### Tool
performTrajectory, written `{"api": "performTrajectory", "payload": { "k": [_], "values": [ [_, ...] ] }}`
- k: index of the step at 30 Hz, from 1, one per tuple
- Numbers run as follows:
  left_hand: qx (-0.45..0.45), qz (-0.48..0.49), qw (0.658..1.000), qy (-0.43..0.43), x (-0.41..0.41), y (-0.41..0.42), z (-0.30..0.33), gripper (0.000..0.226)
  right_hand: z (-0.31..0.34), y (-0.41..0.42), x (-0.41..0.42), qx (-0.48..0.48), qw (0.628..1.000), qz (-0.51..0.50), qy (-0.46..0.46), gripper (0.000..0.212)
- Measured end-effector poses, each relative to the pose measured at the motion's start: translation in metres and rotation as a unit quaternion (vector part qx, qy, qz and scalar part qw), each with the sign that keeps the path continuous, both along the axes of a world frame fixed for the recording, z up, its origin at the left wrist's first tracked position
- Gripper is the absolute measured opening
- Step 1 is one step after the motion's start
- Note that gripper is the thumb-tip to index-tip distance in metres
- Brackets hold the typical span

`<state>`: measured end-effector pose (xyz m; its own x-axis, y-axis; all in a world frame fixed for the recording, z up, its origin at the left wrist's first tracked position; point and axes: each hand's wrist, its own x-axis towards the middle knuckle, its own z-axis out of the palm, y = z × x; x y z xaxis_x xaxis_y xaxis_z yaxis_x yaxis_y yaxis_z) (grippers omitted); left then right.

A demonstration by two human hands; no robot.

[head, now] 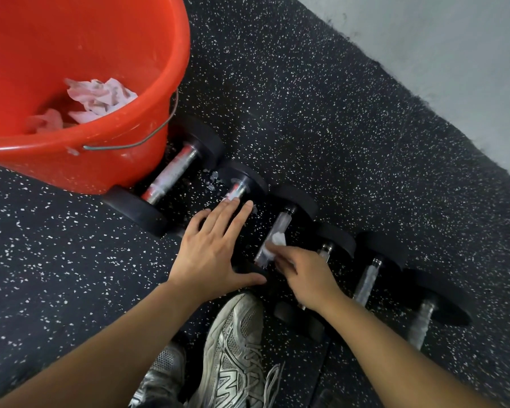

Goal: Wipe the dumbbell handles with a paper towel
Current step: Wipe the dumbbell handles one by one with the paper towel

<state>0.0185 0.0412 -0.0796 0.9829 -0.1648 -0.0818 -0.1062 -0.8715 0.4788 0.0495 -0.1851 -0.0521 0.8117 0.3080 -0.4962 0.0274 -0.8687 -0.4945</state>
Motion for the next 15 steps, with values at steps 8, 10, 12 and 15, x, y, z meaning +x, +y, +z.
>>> {"api": "performTrajectory", "payload": {
  "k": [8, 10, 12, 15],
  "values": [
    [0.022, -0.017, 1.000, -0.004, 0.004, 0.009, -0.004, 0.132, 0.056, -0.018, 0.008, 0.052, 0.994, -0.071, 0.061, 0.034],
    [0.020, -0.019, 1.000, -0.002, 0.004, 0.009, -0.001, 0.131, 0.076, -0.033, 0.008, 0.023, 0.997, -0.056, 0.055, 0.035],
    [0.024, -0.021, 0.999, 0.003, 0.004, 0.009, 0.000, 0.130, 0.098, -0.049, 0.005, -0.019, 0.999, -0.019, 0.042, 0.039],
    [0.029, -0.037, 0.999, 0.014, 0.002, 0.012, 0.003, 0.128, 0.130, -0.078, 0.001, -0.091, 0.995, 0.030, 0.029, 0.044]
  ]
}}
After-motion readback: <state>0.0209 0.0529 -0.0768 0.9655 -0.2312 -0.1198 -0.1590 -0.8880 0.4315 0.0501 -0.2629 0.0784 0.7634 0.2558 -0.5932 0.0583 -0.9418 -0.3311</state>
